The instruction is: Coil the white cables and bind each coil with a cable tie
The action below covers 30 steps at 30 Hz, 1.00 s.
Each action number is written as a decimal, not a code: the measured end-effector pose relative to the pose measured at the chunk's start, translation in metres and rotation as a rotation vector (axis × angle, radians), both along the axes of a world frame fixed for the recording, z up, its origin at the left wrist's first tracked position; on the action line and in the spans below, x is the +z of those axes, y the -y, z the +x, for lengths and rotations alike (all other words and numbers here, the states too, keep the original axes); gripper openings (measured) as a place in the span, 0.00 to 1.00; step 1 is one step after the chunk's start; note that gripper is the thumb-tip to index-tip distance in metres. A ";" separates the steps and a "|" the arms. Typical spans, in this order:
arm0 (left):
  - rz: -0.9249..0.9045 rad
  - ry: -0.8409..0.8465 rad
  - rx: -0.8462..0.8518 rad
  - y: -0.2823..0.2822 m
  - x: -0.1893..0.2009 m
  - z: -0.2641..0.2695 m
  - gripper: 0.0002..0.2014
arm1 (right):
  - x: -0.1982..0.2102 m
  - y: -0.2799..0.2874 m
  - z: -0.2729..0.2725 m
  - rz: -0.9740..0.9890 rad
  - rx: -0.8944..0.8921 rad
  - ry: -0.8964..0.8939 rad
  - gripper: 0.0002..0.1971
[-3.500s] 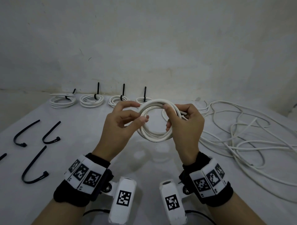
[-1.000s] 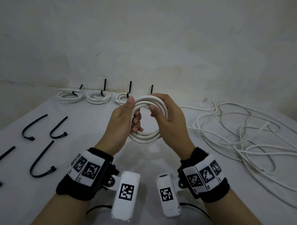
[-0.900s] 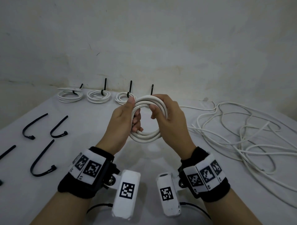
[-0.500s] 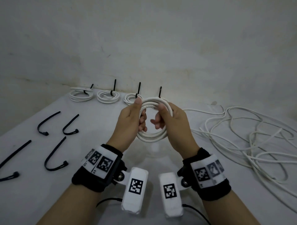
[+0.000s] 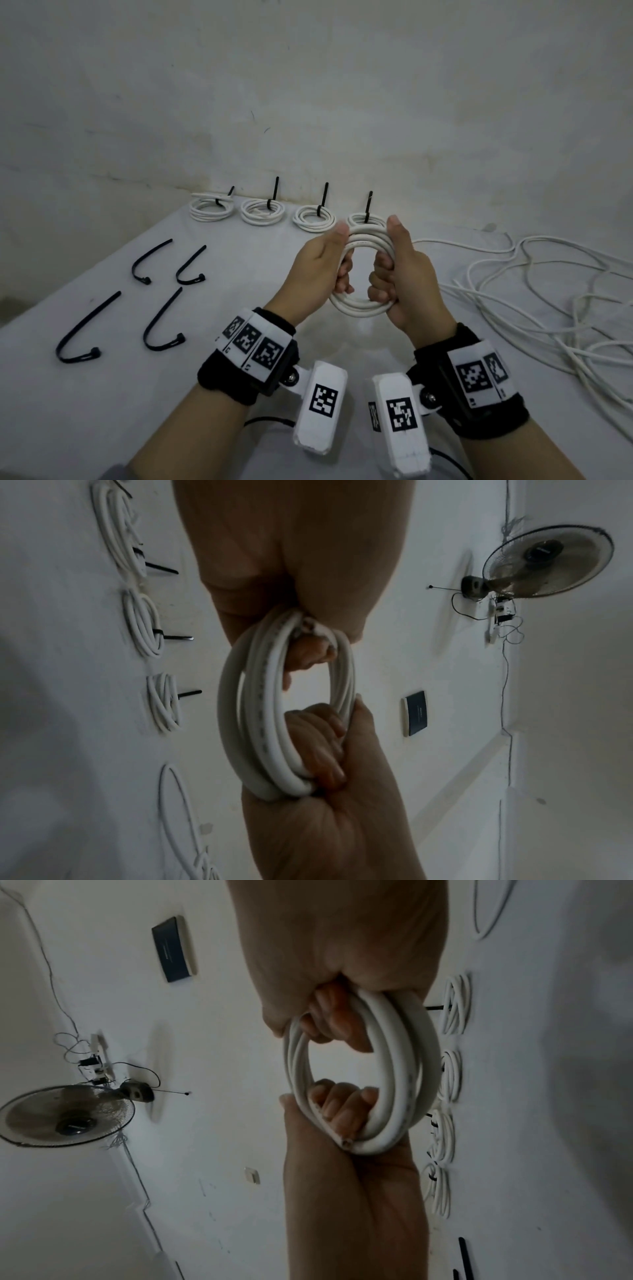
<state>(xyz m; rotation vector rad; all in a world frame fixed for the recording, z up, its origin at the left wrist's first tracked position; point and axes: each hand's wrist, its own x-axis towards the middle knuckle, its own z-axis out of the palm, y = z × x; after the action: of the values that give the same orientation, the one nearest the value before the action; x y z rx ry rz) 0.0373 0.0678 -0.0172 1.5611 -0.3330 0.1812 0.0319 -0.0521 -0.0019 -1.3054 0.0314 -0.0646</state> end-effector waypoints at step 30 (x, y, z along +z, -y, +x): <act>1.114 -0.650 0.352 -0.183 0.004 -0.028 0.07 | -0.013 -0.001 -0.002 0.072 -0.080 -0.027 0.25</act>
<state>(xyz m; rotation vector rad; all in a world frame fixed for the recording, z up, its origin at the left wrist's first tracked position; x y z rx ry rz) 0.0089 0.2512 -0.0130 2.6513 0.4564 -0.3071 0.0302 -0.0511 -0.0145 -1.2333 0.1085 -0.1134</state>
